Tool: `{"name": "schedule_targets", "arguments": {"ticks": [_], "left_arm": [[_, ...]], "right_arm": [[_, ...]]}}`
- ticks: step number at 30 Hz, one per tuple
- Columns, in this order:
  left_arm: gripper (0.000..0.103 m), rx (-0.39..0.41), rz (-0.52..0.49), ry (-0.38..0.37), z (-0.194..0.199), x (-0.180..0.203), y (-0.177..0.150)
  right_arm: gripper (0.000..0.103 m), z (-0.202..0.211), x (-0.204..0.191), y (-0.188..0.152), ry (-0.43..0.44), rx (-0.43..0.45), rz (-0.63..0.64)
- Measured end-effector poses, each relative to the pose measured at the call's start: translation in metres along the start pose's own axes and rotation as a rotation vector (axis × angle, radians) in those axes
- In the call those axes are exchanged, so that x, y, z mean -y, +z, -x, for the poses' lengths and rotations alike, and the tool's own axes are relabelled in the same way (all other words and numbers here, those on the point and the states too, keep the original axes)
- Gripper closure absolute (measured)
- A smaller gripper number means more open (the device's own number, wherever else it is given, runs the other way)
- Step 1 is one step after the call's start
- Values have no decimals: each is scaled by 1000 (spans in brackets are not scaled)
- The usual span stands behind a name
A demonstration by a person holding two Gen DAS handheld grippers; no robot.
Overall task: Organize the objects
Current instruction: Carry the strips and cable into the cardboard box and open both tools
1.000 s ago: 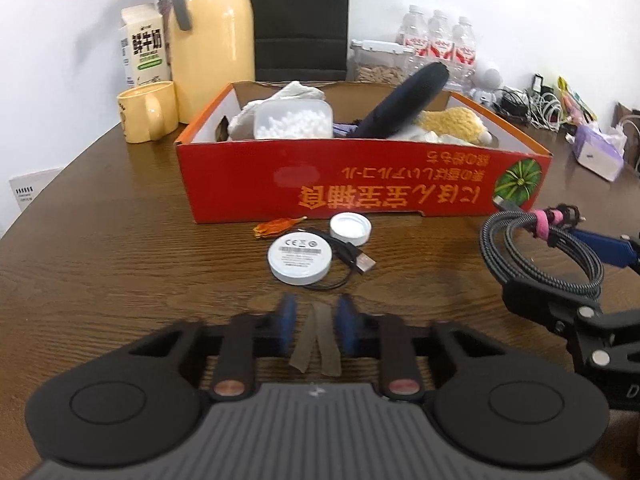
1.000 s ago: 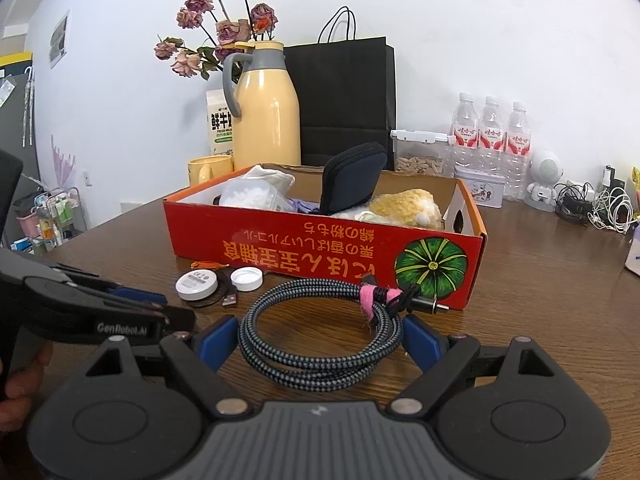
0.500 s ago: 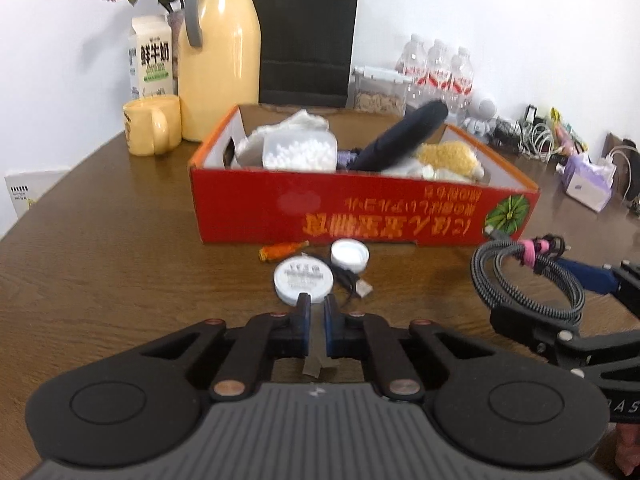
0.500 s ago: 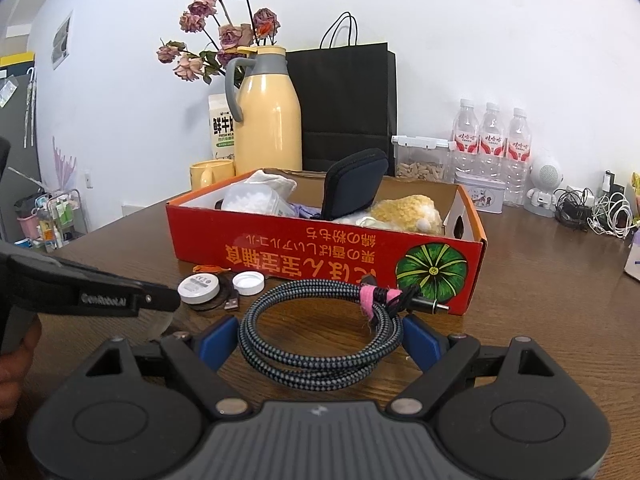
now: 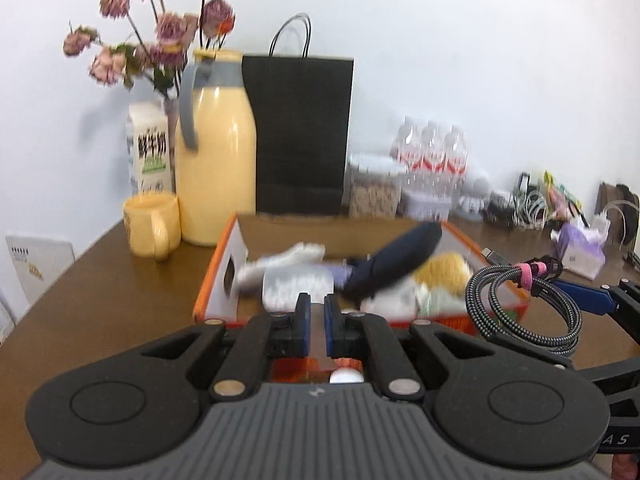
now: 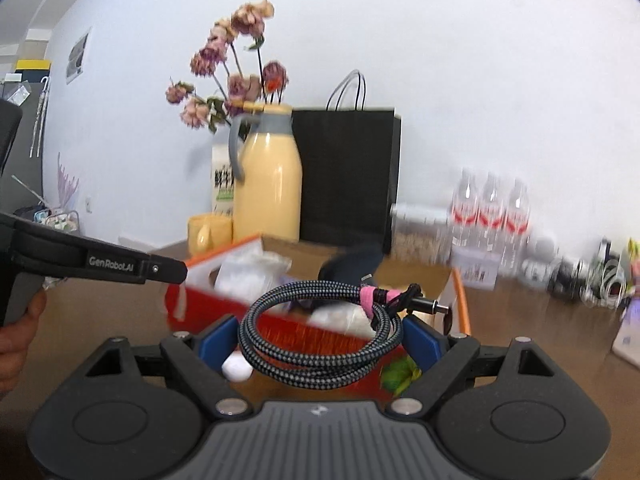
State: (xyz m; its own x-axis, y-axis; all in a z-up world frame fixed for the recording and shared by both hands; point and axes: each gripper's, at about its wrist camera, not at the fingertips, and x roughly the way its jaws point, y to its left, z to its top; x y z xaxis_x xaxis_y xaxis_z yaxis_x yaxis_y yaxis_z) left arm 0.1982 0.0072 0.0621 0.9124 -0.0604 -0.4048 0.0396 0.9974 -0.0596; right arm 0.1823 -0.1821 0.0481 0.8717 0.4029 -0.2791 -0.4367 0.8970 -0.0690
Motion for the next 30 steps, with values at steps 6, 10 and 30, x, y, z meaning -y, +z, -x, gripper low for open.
{"name": "schedule_targets", "arguments": {"ticks": [6,10,30], "left_arm": [[96,24,6,-6,-19,7,24],[95,29,10,-8,-34,9,35],[95,-62,43,15,-120,3,63]], "right_arm": [[16,-22,14,26,-26,26,2],[16,-40,26,41,-35,23,-2],[15,-143,70,61,14,-141,-118]]}}
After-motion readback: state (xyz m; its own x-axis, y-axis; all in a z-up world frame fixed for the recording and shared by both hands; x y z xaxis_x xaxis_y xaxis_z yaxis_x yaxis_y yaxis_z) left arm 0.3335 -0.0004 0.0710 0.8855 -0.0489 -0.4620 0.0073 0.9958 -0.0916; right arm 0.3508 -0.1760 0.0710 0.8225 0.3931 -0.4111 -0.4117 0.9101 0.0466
